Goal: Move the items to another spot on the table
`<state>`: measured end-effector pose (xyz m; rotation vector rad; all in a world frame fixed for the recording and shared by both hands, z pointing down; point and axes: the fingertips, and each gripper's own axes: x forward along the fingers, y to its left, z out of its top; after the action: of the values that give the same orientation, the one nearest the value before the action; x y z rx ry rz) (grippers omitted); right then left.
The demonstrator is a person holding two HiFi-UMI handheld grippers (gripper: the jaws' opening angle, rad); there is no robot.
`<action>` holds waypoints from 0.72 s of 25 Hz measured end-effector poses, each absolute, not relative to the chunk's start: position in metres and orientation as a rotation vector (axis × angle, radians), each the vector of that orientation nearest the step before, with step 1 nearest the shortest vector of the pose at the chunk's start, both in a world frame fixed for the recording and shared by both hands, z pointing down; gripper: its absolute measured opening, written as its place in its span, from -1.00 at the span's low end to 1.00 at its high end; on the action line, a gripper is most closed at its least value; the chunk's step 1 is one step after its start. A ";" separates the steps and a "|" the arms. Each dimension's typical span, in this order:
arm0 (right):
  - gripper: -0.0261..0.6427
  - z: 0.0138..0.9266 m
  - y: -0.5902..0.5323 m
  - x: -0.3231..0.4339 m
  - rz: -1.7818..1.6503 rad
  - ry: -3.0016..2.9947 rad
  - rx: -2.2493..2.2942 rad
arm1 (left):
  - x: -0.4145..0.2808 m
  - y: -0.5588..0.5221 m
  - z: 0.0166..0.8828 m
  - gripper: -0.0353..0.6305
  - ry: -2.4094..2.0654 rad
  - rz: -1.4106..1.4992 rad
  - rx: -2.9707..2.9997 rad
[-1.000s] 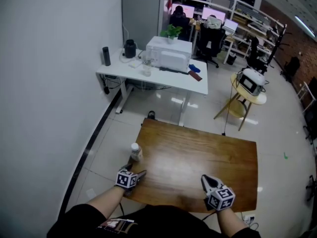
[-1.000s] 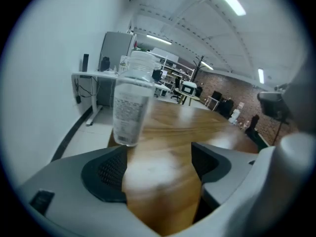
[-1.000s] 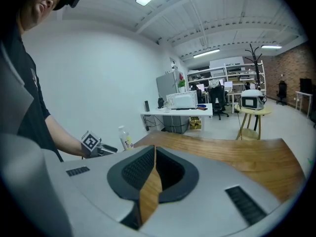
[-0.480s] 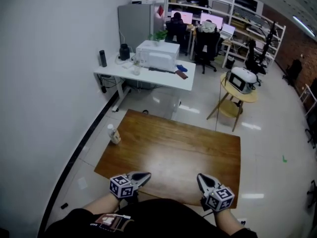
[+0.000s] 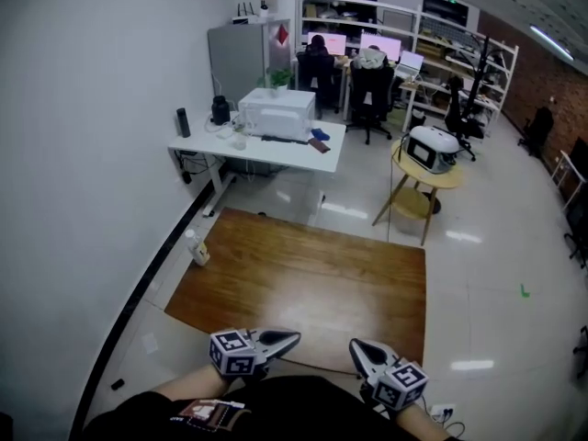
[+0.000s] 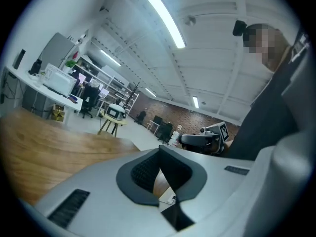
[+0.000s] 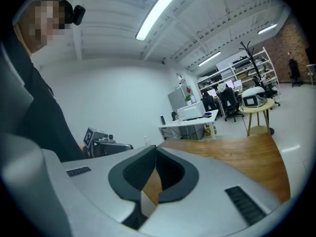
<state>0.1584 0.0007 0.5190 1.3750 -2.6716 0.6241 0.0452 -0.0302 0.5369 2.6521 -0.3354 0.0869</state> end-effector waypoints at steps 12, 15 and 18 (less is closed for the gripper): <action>-0.92 0.533 -0.002 0.039 0.616 -2.672 1.332 | -0.038 -0.015 0.517 -0.88 -0.082 0.159 2.727; -0.92 0.528 -0.001 0.023 0.638 -2.653 1.312 | -0.043 -0.012 0.522 -0.88 -0.026 0.188 2.714; -0.92 0.528 -0.003 0.028 0.605 -2.650 1.312 | -0.037 -0.008 0.526 -0.88 0.020 0.217 2.713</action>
<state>0.0282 -0.0029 0.5277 1.3124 -2.6497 0.6048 -0.0373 -0.0075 0.5263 2.7125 0.0203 0.2174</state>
